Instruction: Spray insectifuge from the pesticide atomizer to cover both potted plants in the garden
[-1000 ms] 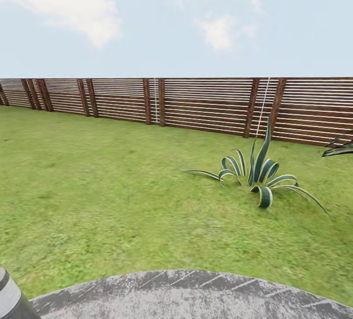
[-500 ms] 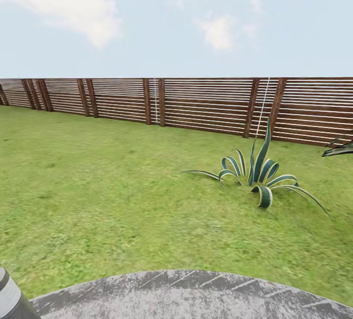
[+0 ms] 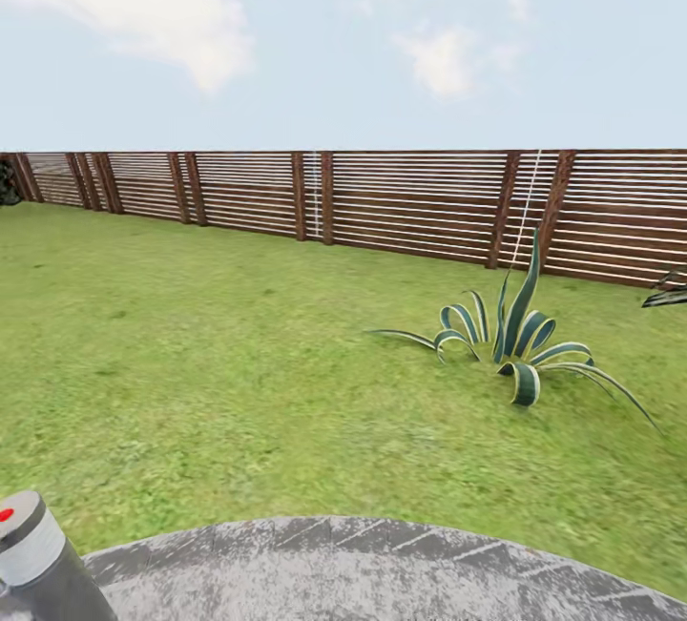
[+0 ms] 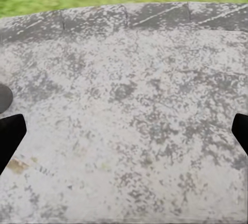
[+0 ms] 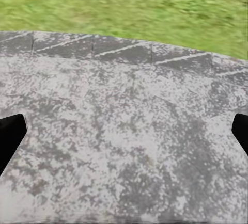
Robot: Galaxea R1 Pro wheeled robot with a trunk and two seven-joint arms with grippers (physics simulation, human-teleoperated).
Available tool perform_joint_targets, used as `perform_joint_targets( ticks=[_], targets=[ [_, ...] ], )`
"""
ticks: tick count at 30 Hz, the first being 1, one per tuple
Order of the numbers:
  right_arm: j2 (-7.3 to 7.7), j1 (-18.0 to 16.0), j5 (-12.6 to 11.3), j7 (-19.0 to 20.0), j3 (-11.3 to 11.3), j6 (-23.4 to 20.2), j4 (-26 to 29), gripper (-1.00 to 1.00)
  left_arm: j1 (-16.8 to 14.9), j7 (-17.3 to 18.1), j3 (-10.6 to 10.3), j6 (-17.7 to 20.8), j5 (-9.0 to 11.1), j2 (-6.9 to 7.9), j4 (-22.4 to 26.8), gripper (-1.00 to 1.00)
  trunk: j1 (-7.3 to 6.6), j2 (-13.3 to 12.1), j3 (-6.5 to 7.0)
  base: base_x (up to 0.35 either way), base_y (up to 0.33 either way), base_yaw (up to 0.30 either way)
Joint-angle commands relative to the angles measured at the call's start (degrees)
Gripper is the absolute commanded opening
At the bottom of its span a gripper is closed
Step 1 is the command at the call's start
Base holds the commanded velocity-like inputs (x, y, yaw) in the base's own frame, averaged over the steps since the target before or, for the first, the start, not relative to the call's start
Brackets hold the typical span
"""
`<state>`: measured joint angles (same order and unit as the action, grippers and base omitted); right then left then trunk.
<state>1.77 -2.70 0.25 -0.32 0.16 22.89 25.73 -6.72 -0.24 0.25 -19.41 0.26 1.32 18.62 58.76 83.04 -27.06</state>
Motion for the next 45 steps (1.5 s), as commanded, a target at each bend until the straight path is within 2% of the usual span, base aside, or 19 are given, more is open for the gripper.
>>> perform_joint_targets(
  ticks=[1,21,34,36,37,38,40,45],
  targets=[
    [0.00,-0.02,0.02,-0.03,0.02,0.18,-0.04,1.00,-0.05,-0.03,0.05,-0.19,0.05,0.00,-0.06,1.00,-0.03,0.04,-0.07,-0.268,-0.158,0.267],
    [-0.17,-0.02,0.01,-0.04,0.02,0.16,-0.15,1.00,0.00,-0.10,0.37,-0.19,0.17,0.22,-0.07,1.00,-0.03,0.04,-0.10,-0.306,-0.041,0.277],
    [-0.18,-0.02,0.01,-0.04,0.02,0.20,-0.15,1.00,-0.04,-0.42,0.59,-0.05,0.19,0.29,-0.07,1.00,-0.03,0.04,-0.10,-0.026,0.000,0.279],
    [-0.18,-0.02,0.01,-0.04,0.02,0.21,-0.11,1.00,-0.04,-0.72,1.48,-0.03,0.19,0.30,-0.07,1.00,-0.03,0.04,-0.10,0.000,0.000,0.279],
    [-0.18,-0.02,0.00,-0.04,0.02,0.22,-0.09,1.00,-0.04,-0.91,2.52,-0.04,0.19,0.29,-0.07,1.00,-0.03,0.04,-0.10,0.000,0.000,0.280],
    [-0.18,-0.02,-0.02,-0.04,0.02,0.22,-0.08,1.00,-0.04,-1.06,4.43,-0.09,0.17,0.24,-0.07,1.00,-0.03,0.04,-0.10,0.000,0.000,0.280],
    [-0.18,-0.02,-0.05,-0.04,0.02,0.23,-0.07,1.00,-0.04,-1.08,6.48,-0.15,0.18,0.23,-0.07,1.00,-0.03,0.04,-0.10,0.000,0.000,0.279],
    [-0.18,-0.02,-0.07,-0.04,0.02,0.23,-0.06,1.00,-0.04,-0.90,7.34,-0.19,-0.45,0.20,-0.02,1.00,-0.03,0.04,-0.10,0.000,0.000,0.279]
  ],
)
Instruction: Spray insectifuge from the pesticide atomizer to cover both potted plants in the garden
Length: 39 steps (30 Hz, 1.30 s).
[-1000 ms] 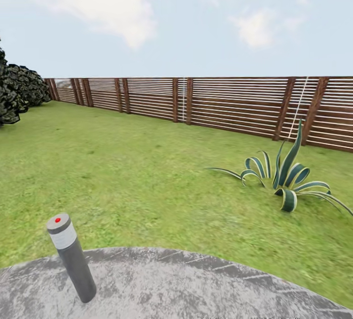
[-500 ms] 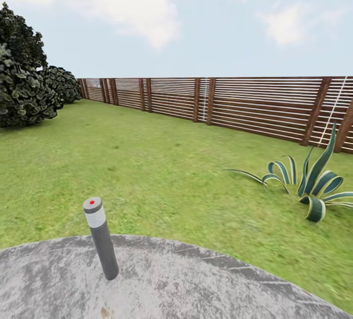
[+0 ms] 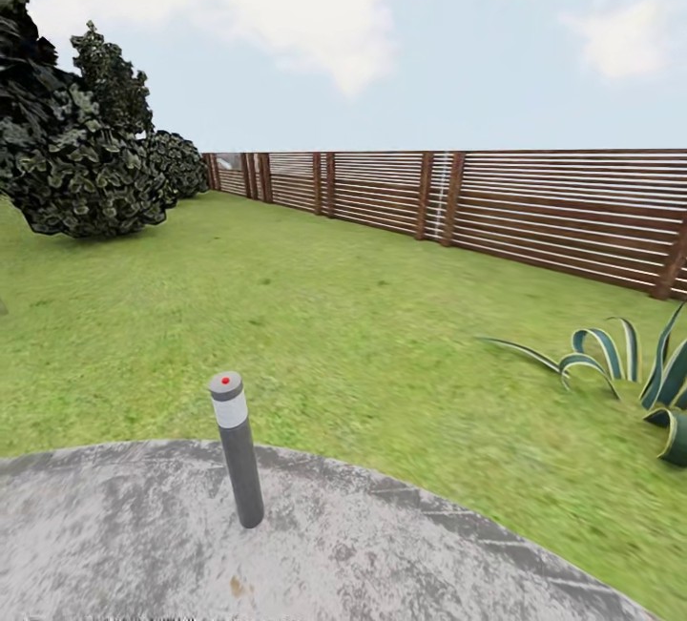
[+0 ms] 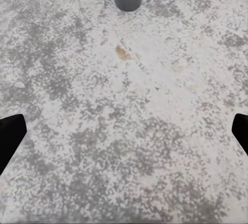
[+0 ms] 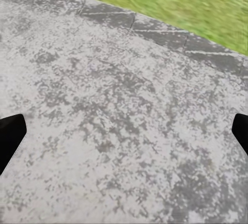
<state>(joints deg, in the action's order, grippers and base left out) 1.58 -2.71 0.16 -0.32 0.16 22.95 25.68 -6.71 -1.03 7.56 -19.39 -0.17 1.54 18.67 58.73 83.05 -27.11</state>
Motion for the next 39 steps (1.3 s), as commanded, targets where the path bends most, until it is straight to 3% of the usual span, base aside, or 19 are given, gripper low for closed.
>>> perform_joint_targets(
  ticks=[1,39],
  targets=[
    [0.01,-0.02,0.02,-0.03,0.01,0.17,-0.02,1.00,-0.05,-0.04,0.01,-0.21,-0.08,0.01,-0.08,1.00,0.00,0.03,-0.06,0.000,0.000,0.279],
    [0.01,-0.02,0.10,-0.03,-0.07,0.17,-0.10,1.00,0.00,0.07,0.03,-0.26,-0.27,0.18,-0.12,1.00,0.00,0.03,-0.06,-0.023,-0.019,0.279]
  ],
)
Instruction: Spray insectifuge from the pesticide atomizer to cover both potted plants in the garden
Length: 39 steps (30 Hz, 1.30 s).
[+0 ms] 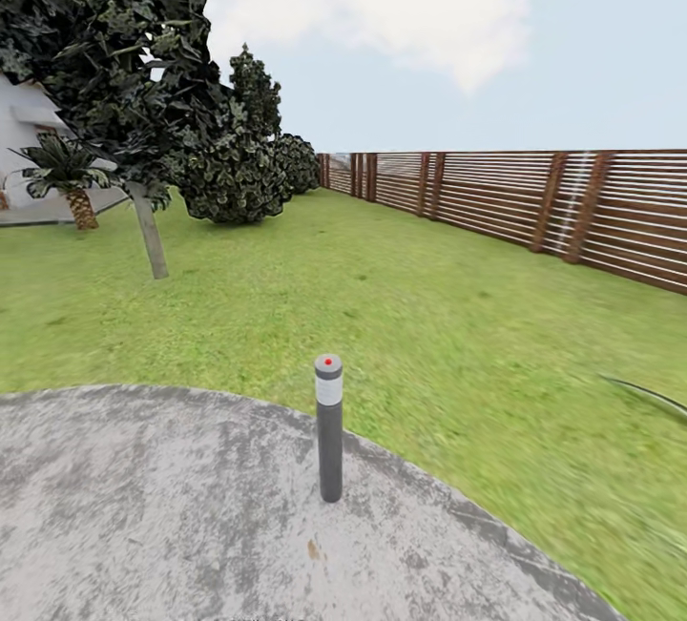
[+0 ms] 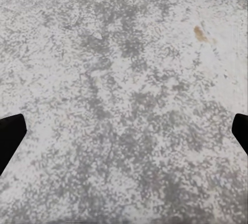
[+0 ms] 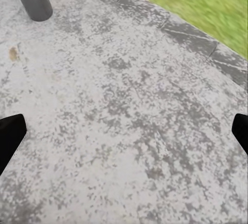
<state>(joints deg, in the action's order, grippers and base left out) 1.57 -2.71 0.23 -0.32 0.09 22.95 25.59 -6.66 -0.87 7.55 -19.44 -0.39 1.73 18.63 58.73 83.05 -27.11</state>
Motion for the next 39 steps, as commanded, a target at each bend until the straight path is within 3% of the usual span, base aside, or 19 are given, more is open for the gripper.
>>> perform_joint_targets(
  ticks=[1,13,39],
  targets=[
    [-0.02,-0.02,0.03,-0.03,0.00,0.17,-0.02,1.00,-0.06,-0.09,0.04,-0.22,-0.05,-0.01,-0.06,1.00,0.00,0.03,-0.06,0.000,0.000,0.280],
    [0.00,-0.02,0.03,-0.03,0.00,0.17,-0.02,1.00,-0.02,-0.11,0.23,-0.63,-0.04,0.03,0.00,1.00,0.00,0.03,-0.06,0.000,0.000,0.279],
    [-0.07,-0.02,0.10,-0.03,0.00,0.17,-0.02,1.00,-0.02,-0.39,0.72,-0.86,0.66,0.73,0.05,1.00,5.71,10.46,-4.73,0.000,0.000,0.279]
  ],
)
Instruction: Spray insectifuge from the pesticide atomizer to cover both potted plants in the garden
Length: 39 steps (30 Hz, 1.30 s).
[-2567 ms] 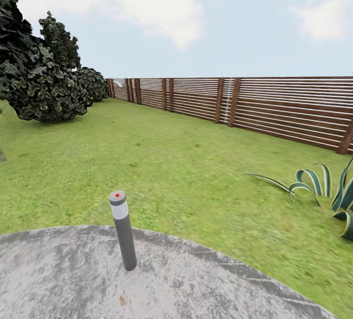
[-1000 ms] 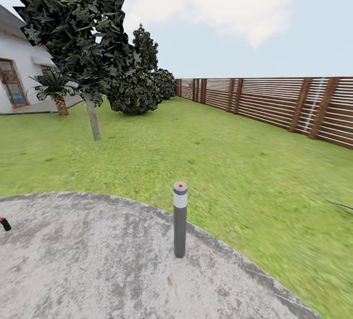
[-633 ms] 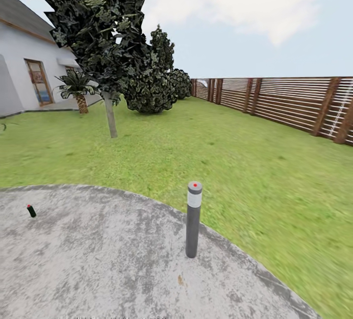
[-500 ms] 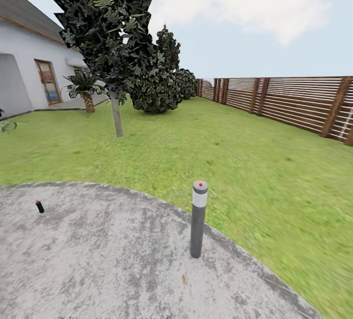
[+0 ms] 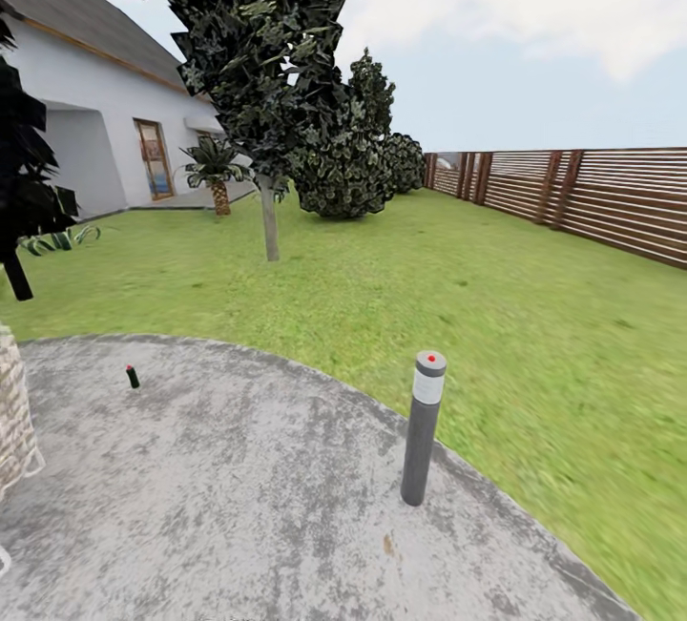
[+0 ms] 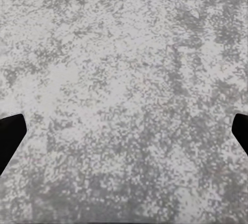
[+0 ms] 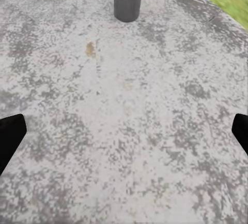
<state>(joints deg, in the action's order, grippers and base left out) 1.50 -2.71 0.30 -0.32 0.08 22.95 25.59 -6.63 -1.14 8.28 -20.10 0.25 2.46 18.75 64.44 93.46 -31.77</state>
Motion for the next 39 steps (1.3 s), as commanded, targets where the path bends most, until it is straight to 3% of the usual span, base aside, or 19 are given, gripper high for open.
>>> perform_joint_targets(
  ticks=[1,22,29,39],
  targets=[
    [0.00,-0.02,0.04,-0.03,0.00,0.17,-0.02,1.00,-0.05,-0.13,-0.01,-0.20,0.02,0.00,-0.06,1.00,0.22,0.44,-0.24,0.000,0.000,0.279],
    [-0.18,-0.02,0.14,-0.02,-0.17,0.17,-0.10,1.00,-0.05,-0.26,0.01,-0.13,0.02,0.00,-0.12,1.00,4.83,8.87,-4.41,0.000,0.000,0.279],
    [-0.18,-0.02,0.14,-0.03,-0.17,0.17,-0.10,1.00,-0.05,-0.23,0.01,-0.20,0.02,0.07,-0.12,1.00,4.83,8.87,-4.67,0.005,0.000,0.279],
    [-0.18,-0.02,0.14,0.04,-0.17,0.17,-0.04,1.00,-0.05,-0.26,0.07,-0.20,0.28,1.12,-0.12,1.00,4.83,8.87,-5.05,0.277,0.032,0.277]
  ],
)
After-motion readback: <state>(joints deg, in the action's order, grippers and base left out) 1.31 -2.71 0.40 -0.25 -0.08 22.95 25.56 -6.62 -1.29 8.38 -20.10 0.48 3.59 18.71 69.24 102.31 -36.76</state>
